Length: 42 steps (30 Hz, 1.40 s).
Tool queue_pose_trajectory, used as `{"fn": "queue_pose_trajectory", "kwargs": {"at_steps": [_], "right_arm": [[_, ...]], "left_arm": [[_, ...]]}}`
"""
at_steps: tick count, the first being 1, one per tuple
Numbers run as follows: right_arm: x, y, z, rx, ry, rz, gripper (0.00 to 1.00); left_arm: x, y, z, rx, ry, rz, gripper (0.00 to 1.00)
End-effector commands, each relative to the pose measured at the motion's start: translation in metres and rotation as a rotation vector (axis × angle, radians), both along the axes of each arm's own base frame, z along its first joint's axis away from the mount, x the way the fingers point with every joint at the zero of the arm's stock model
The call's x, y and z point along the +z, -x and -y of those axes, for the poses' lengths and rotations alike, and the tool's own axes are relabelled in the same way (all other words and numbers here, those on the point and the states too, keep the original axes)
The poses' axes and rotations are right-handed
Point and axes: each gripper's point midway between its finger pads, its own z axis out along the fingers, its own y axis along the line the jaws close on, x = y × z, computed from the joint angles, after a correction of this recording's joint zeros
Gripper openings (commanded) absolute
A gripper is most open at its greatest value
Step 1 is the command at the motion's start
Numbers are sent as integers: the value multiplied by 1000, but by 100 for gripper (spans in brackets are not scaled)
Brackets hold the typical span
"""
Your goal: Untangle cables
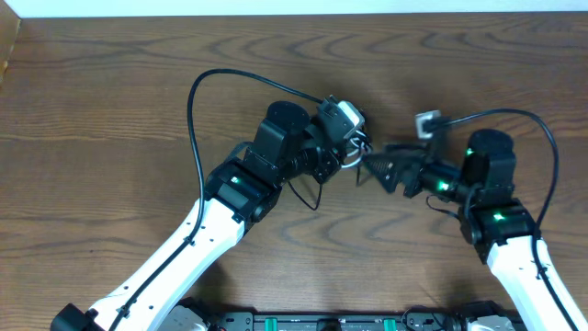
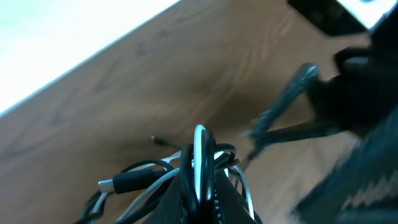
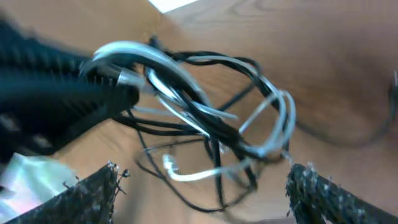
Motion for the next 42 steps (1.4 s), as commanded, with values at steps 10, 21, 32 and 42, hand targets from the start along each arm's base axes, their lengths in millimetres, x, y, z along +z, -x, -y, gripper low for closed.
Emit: {"fn": "queue_pose_trajectory", "kwargs": {"at_steps": [10, 21, 32, 42], "right_arm": [[-5, -16, -7, 81, 469, 487, 45], [-4, -2, -31, 158, 451, 516, 1], [9, 16, -46, 176, 338, 461, 1], [69, 46, -43, 187, 233, 628, 1]], "left_arm": [[-2, 24, 0, -25, 63, -170, 7], [9, 27, -2, -29, 79, -148, 8], [-6, -1, -42, 138, 18, -171, 8], [-33, -33, -129, 468, 8, -334, 7]]}}
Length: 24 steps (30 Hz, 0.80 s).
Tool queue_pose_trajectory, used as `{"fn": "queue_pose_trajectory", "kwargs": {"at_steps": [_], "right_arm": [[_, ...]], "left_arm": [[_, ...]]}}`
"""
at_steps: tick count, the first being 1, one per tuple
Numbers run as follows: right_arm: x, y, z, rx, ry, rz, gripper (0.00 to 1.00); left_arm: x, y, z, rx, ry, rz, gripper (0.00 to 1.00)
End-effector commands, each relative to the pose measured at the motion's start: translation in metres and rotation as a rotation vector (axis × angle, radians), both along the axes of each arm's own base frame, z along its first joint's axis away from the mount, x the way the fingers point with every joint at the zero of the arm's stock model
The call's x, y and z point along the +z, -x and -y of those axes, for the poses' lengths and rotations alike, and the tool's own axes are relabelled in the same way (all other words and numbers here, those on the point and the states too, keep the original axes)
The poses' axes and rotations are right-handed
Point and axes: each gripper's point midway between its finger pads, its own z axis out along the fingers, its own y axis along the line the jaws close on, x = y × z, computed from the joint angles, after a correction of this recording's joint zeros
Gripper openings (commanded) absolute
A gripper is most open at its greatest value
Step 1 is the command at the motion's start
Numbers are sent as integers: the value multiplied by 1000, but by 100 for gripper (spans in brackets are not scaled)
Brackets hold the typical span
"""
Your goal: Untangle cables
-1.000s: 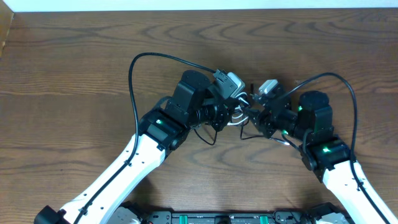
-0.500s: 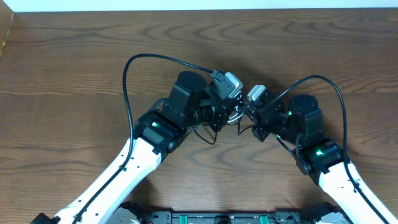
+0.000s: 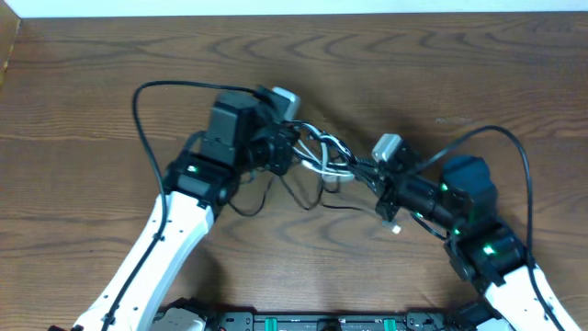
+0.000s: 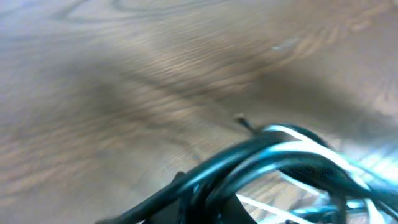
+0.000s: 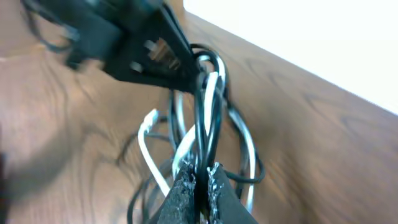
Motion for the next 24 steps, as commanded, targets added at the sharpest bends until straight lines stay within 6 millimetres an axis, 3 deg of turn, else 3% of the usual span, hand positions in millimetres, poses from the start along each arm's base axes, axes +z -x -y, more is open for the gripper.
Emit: {"fn": "queue_pose_trajectory", "kwargs": {"at_steps": [1, 7, 12, 16, 19, 21, 24], "right_arm": [[30, 17, 0, 42, -61, 63, 1], [57, 33, 7, 53, -100, 147, 1], [67, 35, 16, 2, -116, 173, 1], [49, 28, 24, -69, -66, 111, 1], [31, 28, 26, -81, -28, 43, 2], [21, 28, 26, -82, -9, 5, 11], [6, 28, 26, -82, 20, -48, 39]], "left_arm": [[0, -13, -35, 143, -23, -19, 7], [-10, -9, -53, 187, -46, -73, 8], [-15, -12, -65, 237, -95, -73, 8], [-14, -6, -55, 189, -53, -93, 7], [-8, 3, -35, 94, 35, -119, 7], [-3, 10, -24, 39, 86, -134, 7], [6, 22, -6, -61, 179, -161, 7]]}}
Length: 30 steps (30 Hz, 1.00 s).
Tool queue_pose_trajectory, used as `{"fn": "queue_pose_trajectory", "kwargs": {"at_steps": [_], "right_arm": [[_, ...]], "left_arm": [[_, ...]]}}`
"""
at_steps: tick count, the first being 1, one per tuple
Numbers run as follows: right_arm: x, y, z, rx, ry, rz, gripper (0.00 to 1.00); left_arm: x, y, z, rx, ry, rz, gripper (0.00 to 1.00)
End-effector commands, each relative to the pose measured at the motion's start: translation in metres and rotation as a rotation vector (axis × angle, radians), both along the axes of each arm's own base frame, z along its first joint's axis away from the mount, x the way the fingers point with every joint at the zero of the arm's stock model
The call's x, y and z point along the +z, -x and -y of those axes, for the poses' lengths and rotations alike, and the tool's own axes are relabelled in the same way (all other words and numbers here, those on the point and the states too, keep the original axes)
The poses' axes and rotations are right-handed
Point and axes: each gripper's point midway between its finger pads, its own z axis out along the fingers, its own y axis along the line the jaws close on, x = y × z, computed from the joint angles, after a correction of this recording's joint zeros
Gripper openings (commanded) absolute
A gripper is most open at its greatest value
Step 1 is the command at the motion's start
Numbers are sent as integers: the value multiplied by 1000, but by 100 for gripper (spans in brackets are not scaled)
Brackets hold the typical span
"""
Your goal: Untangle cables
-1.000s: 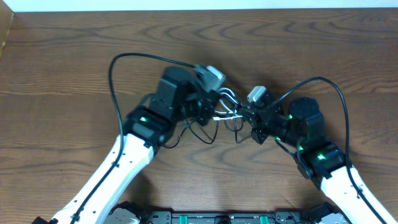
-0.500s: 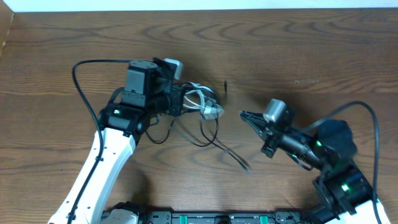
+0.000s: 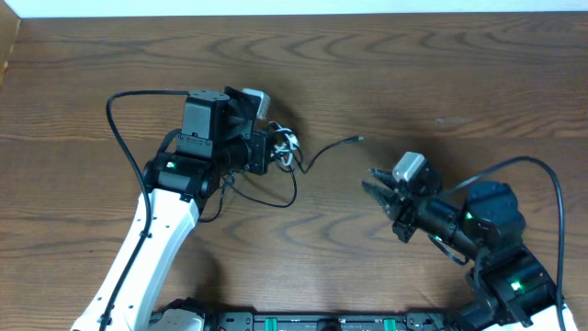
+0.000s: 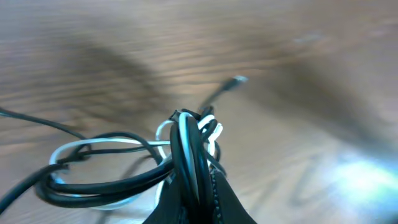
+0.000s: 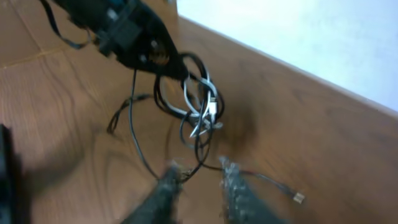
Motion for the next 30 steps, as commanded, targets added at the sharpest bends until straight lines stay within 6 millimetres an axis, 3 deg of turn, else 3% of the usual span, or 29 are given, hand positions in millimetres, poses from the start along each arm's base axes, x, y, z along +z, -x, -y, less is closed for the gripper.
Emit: {"fn": "queue_pose_trajectory", "kwargs": {"at_steps": [1, 3, 5, 15, 17, 19, 22, 24, 30], "right_arm": [[-6, -5, 2, -20, 17, -31, 51], [-12, -7, 0, -20, 25, -49, 80], [-19, -12, -1, -20, 37, -73, 92], [-59, -38, -7, -54, 100, -169, 94], [-63, -42, -10, -51, 102, -174, 87], [-67, -46, -11, -51, 105, -180, 70], [-74, -48, -13, -51, 114, -198, 26], [-77, -47, -13, -48, 117, -210, 3], [-75, -41, -17, -10, 102, -220, 1]], "left_arm": [[22, 20, 31, -160, 170, -17, 8], [28, 26, 41, -209, 211, -18, 7], [34, 34, 54, -266, 243, -12, 7], [41, 74, 105, -550, 219, 100, 8], [40, 84, 114, -620, 201, 140, 7], [39, 88, 119, -656, 179, 169, 7], [33, 80, 116, -623, 120, 191, 7], [27, 68, 108, -562, 51, 207, 7], [12, 33, 79, -294, -103, 187, 7]]}}
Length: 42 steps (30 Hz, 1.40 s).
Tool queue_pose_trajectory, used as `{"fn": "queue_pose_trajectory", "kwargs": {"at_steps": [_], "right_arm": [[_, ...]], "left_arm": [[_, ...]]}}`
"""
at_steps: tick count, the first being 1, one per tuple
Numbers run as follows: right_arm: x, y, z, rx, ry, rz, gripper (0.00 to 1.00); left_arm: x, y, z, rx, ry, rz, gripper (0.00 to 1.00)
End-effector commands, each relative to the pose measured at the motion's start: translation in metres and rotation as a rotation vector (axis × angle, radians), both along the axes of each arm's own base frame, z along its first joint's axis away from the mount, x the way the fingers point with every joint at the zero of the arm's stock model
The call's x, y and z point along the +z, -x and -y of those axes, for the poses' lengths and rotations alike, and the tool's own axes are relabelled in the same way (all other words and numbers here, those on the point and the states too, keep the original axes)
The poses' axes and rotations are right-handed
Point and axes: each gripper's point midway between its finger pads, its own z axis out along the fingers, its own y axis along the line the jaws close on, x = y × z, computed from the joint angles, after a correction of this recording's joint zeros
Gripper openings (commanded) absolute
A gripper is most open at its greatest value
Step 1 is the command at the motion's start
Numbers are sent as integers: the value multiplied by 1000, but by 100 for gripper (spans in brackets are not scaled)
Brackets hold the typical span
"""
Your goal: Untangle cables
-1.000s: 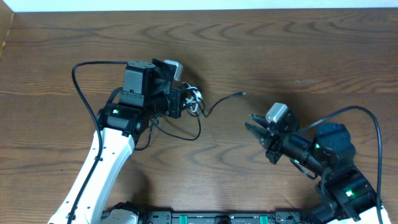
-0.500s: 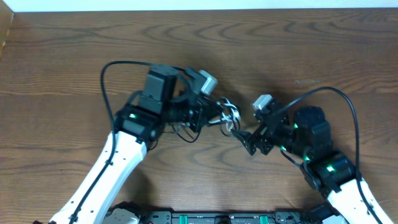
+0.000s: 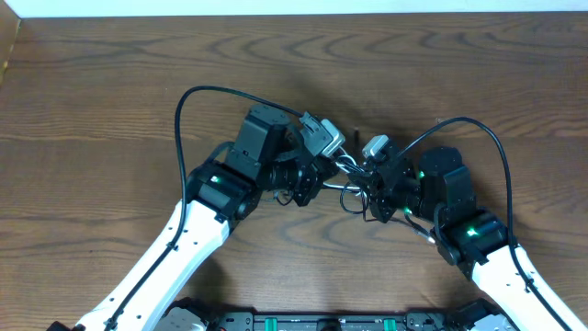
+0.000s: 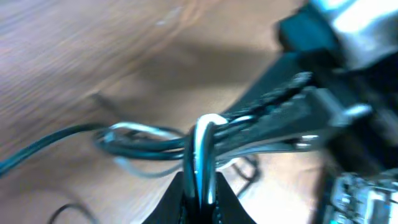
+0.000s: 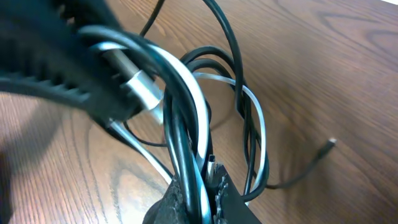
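The tangle of black and white cables (image 3: 344, 171) hangs between both grippers near the table's middle. My left gripper (image 3: 323, 173) is shut on a loop of it. In the left wrist view its tips (image 4: 200, 186) pinch black and white strands (image 4: 149, 140), and the right gripper's fingers (image 4: 280, 109) sit just beyond. My right gripper (image 3: 361, 188) is shut on the same bundle. In the right wrist view (image 5: 198, 190) several strands (image 5: 249, 112) run up from between its fingers, beside a left finger (image 5: 68, 68). A loose plug end (image 5: 329, 144) lies on the wood.
The brown wooden table (image 3: 92, 74) stretches all round the arms. Each arm's own black lead arcs overhead, left (image 3: 184, 101) and right (image 3: 491, 138). A dark base rail (image 3: 322, 322) runs along the front edge.
My right gripper, open and away at the lower right, is now shut on the bundle. My left gripper has moved right with the tangle, so both meet at the middle.
First my left gripper held the tangle with the right gripper open beside it. Then both were shut on it with the cables stretched between them. Then the right was open and away while the left held the bundle further left. Now both grip it again, close together.
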Motion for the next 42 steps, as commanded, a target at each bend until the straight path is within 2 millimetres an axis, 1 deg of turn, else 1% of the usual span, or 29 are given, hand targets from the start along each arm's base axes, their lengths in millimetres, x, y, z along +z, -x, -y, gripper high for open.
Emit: {"fn": "queue_pose_trajectory", "kwargs": {"at_steps": [1, 3, 6, 7, 10, 15, 20, 24, 32, 36, 39, 42], "right_arm": [[5, -1, -1, 6, -12, 3, 1], [9, 4, -6, 40, -38, 1, 1], [22, 13, -14, 101, -99, 8, 1], [28, 16, -16, 119, -116, 20, 1], [38, 18, -16, 123, -134, 45, 1], [57, 23, -14, 121, -165, 95, 1], [72, 29, -10, 121, -183, 145, 1], [76, 29, -9, 114, -186, 159, 1], [76, 29, -9, 111, -189, 155, 1], [76, 29, -9, 110, -188, 155, 1], [75, 25, -6, 81, -178, 159, 1], [73, 17, 0, 10, -183, 134, 1]], "left_arm": [[-6, -33, -29, 257, -111, 40, 7], [-10, -47, -49, 411, -155, 34, 7], [-17, -57, -78, 602, -204, 1, 7], [-21, -59, -90, 670, -225, -19, 8], [-29, -59, -111, 765, -255, -67, 7], [-39, -56, -141, 899, -259, -167, 7], [-45, -54, -160, 954, -282, -208, 8], [-46, -55, -173, 989, -286, -221, 7], [-50, -57, -216, 1121, -316, -247, 7], [-52, -55, -237, 1179, -326, -276, 7], [-55, -51, -252, 1221, -334, -300, 8], [-56, -48, -265, 1259, -339, -320, 7]]}}
